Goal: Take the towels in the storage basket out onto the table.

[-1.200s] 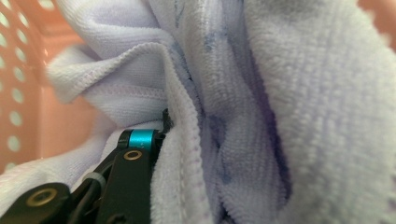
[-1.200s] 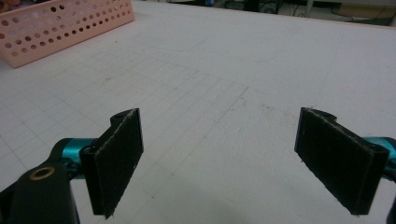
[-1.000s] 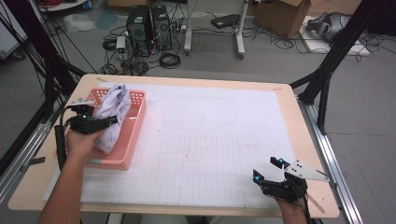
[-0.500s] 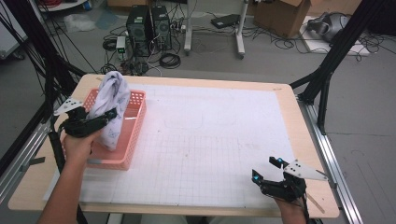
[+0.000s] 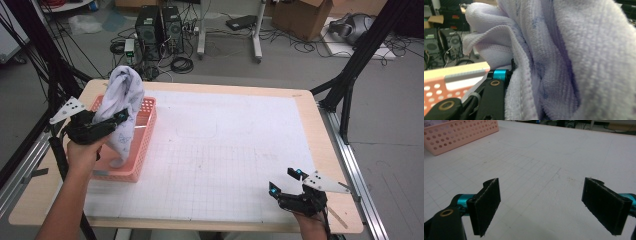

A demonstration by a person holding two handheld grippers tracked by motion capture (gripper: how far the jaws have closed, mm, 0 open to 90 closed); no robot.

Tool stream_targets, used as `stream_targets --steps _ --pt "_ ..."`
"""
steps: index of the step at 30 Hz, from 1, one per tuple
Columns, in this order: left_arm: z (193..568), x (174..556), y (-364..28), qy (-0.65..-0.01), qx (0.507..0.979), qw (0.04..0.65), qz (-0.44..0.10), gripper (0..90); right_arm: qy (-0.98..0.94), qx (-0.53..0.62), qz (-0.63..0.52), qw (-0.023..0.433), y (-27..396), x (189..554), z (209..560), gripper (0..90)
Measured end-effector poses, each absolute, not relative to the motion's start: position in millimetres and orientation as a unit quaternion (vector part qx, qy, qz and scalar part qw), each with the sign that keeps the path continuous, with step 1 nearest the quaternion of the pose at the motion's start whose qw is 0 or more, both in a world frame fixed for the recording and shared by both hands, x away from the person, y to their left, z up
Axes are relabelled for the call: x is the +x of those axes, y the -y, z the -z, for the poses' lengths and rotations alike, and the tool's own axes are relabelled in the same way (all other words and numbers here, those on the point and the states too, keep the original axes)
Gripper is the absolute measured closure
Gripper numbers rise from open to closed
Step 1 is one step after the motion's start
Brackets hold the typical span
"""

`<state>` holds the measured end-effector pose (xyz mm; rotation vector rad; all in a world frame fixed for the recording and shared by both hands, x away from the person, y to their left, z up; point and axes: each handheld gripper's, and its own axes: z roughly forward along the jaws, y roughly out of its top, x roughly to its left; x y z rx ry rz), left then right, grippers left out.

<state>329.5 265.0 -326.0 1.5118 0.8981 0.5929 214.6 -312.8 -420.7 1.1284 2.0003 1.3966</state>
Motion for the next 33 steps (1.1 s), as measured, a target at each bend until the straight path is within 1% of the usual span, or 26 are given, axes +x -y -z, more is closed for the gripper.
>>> stream_targets --steps 5,9,11,22,33 --pt "319.3 334.5 -264.0 -0.375 0.664 0.593 -0.258 56.3 -0.726 0.408 -0.505 0.226 313.4 215.3 421.5 14.0" --pt "309.5 338.9 -266.1 -0.369 0.66 0.597 -0.269 56.2 -0.726 0.409 -0.505 0.226 313.7 215.8 421.7 14.0" --pt "299.4 343.2 -267.7 -0.355 0.665 0.596 -0.278 56.3 -0.727 0.41 -0.504 0.225 313.8 216.1 422.0 14.0" --pt "270.6 352.6 -259.6 -0.305 0.67 0.614 -0.286 56.6 -0.725 0.411 -0.505 0.226 314.0 216.0 421.7 14.0" --pt "248.5 356.4 -238.1 -0.261 0.678 0.632 -0.267 56.6 -0.726 0.407 -0.505 0.228 314.3 215.8 420.8 14.0"
